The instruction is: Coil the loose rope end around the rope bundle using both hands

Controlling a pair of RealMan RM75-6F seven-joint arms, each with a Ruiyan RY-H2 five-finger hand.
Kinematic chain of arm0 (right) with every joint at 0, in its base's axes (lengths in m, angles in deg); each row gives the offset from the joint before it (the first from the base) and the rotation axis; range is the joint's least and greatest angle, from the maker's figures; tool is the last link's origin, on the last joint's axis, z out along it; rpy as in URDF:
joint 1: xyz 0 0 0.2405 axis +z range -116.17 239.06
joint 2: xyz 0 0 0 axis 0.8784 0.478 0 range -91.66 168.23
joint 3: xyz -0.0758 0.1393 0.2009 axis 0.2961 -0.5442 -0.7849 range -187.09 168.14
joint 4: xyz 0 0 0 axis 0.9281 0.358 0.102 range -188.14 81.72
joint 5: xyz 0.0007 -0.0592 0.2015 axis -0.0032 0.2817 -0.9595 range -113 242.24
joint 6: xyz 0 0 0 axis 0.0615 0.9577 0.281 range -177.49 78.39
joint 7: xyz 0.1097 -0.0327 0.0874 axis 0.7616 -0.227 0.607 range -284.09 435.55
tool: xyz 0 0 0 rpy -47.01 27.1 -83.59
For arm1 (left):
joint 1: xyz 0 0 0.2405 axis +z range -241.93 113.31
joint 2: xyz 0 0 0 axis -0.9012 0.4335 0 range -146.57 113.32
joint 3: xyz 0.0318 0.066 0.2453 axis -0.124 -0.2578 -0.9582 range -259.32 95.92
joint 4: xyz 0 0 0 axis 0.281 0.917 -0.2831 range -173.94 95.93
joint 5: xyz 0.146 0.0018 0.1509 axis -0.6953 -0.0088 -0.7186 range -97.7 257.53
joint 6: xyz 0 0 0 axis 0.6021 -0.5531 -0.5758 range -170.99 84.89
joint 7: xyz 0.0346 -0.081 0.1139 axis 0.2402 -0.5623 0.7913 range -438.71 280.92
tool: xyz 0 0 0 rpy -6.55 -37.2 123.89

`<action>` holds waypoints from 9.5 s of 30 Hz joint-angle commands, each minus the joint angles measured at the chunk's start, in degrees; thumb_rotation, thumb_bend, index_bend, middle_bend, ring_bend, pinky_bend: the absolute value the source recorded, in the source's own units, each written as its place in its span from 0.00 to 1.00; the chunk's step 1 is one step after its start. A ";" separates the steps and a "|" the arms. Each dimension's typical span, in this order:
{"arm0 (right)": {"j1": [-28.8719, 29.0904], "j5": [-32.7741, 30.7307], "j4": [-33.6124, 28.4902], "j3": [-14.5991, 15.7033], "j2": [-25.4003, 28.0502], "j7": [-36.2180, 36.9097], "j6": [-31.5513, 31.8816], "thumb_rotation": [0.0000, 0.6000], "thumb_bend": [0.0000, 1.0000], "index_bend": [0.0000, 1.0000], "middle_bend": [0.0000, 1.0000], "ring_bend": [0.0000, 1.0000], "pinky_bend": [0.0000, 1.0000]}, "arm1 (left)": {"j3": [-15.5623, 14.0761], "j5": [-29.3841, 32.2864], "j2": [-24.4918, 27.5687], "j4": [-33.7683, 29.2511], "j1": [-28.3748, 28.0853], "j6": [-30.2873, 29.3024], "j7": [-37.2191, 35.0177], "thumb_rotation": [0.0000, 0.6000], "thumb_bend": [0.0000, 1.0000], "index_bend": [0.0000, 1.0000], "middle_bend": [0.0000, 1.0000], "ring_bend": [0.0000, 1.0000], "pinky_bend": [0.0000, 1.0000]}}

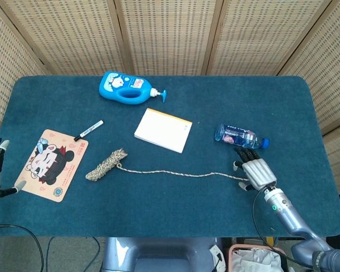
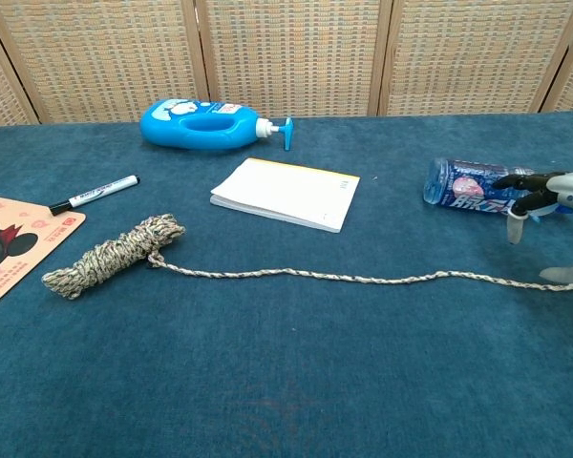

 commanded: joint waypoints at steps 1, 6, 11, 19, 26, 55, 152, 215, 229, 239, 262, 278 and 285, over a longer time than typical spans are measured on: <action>0.87 -1.27 1.79 -0.35 -1.62 -1.34 -0.89 1.00 0.30 0.42 0.00 0.00 0.00 | 0.16 0.48 0.05 -0.06 -0.19 0.49 -0.15 1.00 0.00 0.00 0.00 0.00 0.00; 1.45 -2.60 3.39 0.04 -3.53 -2.48 -1.87 1.00 0.30 0.43 0.00 0.00 0.00 | 0.28 0.53 0.22 0.00 -0.20 0.49 -0.56 1.00 0.00 0.00 0.00 0.00 0.00; 1.73 -2.80 4.26 0.54 -4.61 -2.92 -2.05 1.00 0.30 0.43 0.00 0.00 0.00 | 0.22 0.66 0.16 0.00 -0.30 0.83 -0.55 1.00 0.00 0.00 0.00 0.00 0.00; 2.73 -5.25 7.19 0.51 -6.64 -5.08 -3.93 1.00 0.31 0.45 0.00 0.00 0.00 | 0.17 0.49 -0.10 0.24 -0.40 0.77 -0.29 1.00 0.00 0.00 0.00 0.00 0.00; 3.28 -6.53 7.87 0.68 -7.46 -5.22 -5.31 1.00 0.32 0.47 0.00 0.00 0.00 | 0.22 0.63 -0.12 0.31 -0.47 0.90 -0.28 1.00 0.00 0.00 0.00 0.00 0.00; 3.77 -8.38 8.56 1.87 -6.59 -4.73 -6.87 1.00 0.45 0.62 0.00 0.00 0.00 | -0.26 0.13 -0.62 0.92 -0.88 1.56 -0.11 1.00 0.00 0.00 0.00 0.00 0.00; -2.75 7.64 1.77 4.46 -0.70 3.94 13.19 1.00 0.45 0.64 0.00 0.00 0.00 | 7.87 33.68 -27.72 4.92 -24.96 15.04 23.87 1.00 0.67 0.58 0.50 0.49 0.67; 24.29 -30.97 -39.74 -28.39 37.02 24.21 -2.63 1.00 0.45 0.68 0.01 0.00 0.00 | -1.05 -10.89 -32.86 35.84 -46.22 28.03 -4.47 1.00 0.75 0.64 0.56 0.50 0.67; 31.50 -48.33 -30.05 -30.45 31.14 20.36 -1.63 1.00 0.45 0.68 0.01 0.00 0.00 | -6.60 -18.24 -31.23 36.16 -46.89 24.76 -13.57 1.00 0.75 0.64 0.57 0.51 0.67; 31.81 -50.24 -20.37 -26.11 24.07 18.93 -5.32 1.00 0.45 0.68 0.01 0.00 0.00 | -9.47 -23.30 -29.07 36.37 -47.17 18.00 -27.90 1.00 0.76 0.65 0.57 0.51 0.67; 24.75 -43.38 -7.91 -21.15 17.19 26.60 -18.81 1.00 0.45 0.68 0.02 0.00 0.00 | -2.96 -17.73 -26.96 31.53 -47.94 13.23 -42.47 1.00 0.83 0.69 0.59 0.53 0.68; 17.75 -31.71 -10.56 -16.48 16.03 29.45 -22.28 1.00 0.45 0.68 0.02 0.00 0.00 | 5.44 -9.49 -29.72 31.96 -51.18 17.86 -36.77 1.00 0.85 0.69 0.60 0.53 0.68; 15.10 -25.77 -14.61 -14.37 17.12 28.16 -20.62 1.00 0.45 0.68 0.02 0.00 0.00 | 8.53 -5.79 -31.91 33.48 -51.73 18.26 -32.63 1.00 0.85 0.69 0.60 0.53 0.69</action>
